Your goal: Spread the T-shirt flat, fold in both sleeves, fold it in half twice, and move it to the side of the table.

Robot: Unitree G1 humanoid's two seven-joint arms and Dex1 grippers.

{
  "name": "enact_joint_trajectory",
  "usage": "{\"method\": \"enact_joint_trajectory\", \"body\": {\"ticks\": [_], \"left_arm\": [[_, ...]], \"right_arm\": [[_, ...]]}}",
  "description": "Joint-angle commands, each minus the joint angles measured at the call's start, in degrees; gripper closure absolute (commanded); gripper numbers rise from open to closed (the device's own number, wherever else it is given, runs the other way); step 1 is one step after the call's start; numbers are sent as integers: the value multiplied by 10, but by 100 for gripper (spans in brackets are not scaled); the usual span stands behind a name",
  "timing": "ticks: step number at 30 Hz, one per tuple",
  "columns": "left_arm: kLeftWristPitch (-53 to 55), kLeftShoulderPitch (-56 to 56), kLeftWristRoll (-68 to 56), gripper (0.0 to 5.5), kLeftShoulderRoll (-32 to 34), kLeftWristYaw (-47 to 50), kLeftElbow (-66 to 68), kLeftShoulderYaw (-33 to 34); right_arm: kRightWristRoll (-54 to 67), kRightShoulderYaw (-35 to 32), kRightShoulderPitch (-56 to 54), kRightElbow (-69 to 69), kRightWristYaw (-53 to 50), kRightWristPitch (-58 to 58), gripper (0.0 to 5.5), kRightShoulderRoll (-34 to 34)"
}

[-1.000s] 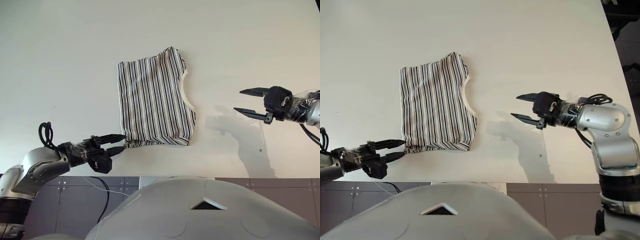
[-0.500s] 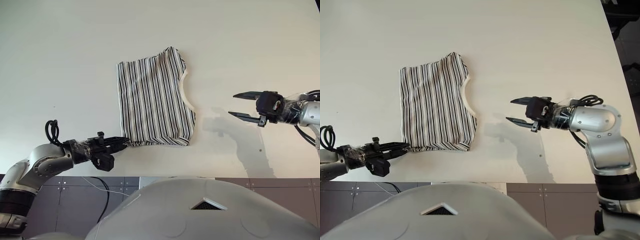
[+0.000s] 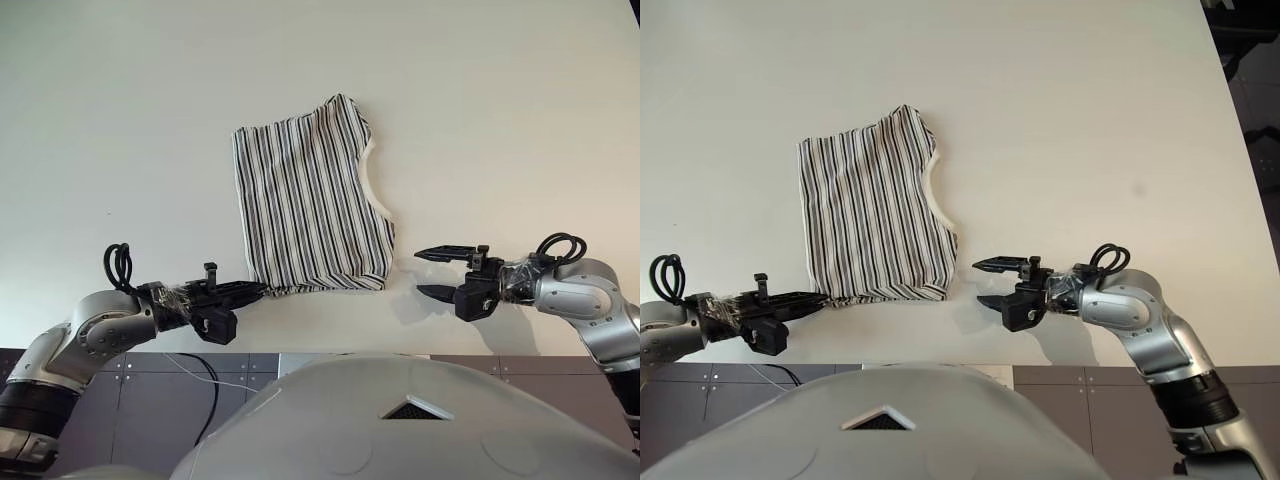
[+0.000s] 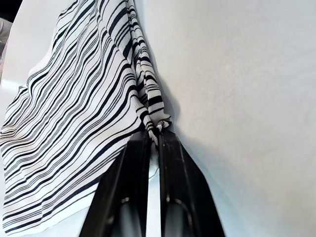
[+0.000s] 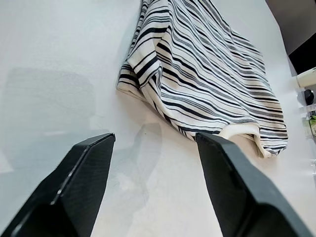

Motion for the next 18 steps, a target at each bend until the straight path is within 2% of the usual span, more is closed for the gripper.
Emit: {"method": "enact_joint_trajectory", "body": {"ticks": [1,8,18], "left_arm": [[31,26,12,540,-8,-3,-38,1],[43,30,10,540,-6,-13,-72,-1],[47,32,7,540,-10,-22,-87,3]], "right_arm": [[-47,30,-27,48,-18,-48,249,3],[-135,88,-75,139,-74,-106,249,28],[-128,137,-110,158,-82,-129,249,23]]}}
